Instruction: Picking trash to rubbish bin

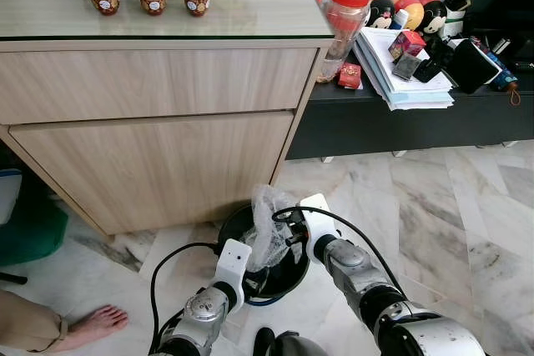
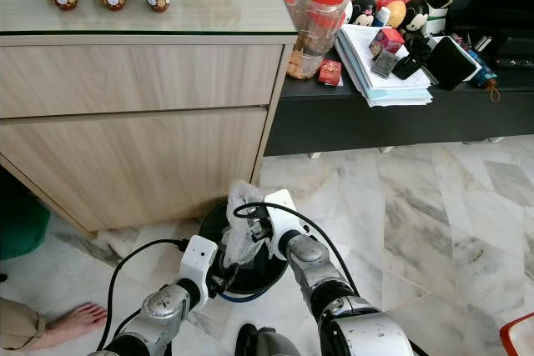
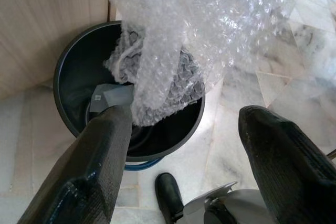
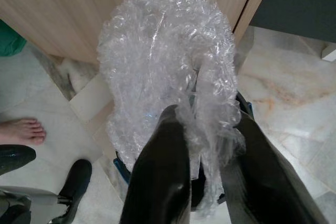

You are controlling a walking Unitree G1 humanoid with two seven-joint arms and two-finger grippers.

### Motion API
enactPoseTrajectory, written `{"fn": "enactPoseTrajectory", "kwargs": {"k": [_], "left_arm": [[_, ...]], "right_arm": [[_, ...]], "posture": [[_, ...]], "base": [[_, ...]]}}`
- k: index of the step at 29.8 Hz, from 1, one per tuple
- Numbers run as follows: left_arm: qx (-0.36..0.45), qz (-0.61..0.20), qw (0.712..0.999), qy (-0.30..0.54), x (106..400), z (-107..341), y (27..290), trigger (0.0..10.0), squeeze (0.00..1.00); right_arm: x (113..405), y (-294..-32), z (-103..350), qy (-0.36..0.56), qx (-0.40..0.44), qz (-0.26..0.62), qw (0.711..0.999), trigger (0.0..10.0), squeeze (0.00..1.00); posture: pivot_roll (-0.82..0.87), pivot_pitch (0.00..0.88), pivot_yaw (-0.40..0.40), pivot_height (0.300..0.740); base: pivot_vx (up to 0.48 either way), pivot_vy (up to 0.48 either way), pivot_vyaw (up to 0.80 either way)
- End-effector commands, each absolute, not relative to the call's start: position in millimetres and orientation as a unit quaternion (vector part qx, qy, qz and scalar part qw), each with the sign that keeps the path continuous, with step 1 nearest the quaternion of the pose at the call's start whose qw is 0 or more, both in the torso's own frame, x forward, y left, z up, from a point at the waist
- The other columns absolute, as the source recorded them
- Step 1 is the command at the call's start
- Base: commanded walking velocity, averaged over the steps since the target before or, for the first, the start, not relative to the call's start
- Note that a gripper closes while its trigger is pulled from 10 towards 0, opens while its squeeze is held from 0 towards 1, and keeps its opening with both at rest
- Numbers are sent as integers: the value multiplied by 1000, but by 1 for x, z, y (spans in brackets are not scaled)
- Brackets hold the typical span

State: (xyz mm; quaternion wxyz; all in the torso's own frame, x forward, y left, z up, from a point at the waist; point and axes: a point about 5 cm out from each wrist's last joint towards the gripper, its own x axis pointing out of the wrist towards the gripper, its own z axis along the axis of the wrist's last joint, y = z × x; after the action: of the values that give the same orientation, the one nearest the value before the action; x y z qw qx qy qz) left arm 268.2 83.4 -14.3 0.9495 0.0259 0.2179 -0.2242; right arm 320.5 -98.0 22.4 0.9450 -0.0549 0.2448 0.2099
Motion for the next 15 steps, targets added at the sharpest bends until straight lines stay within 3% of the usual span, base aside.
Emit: {"fn": "enactPoseTrajectory", "kwargs": {"k": [1,15], "left_arm": [[23,-237,943,234,260,-20,75,10000,0],[22,-237,942,236,257,-22,74,10000,0]], "right_arm": [[319,-102,20,251,-49,203,945,10000,1000],[318,-100,19,252,-43,204,945,10000,1000]], "posture": [[116,241,-226,740],[126,231,-228,740]], "base": [[0,0,0],[0,0,0]]}}
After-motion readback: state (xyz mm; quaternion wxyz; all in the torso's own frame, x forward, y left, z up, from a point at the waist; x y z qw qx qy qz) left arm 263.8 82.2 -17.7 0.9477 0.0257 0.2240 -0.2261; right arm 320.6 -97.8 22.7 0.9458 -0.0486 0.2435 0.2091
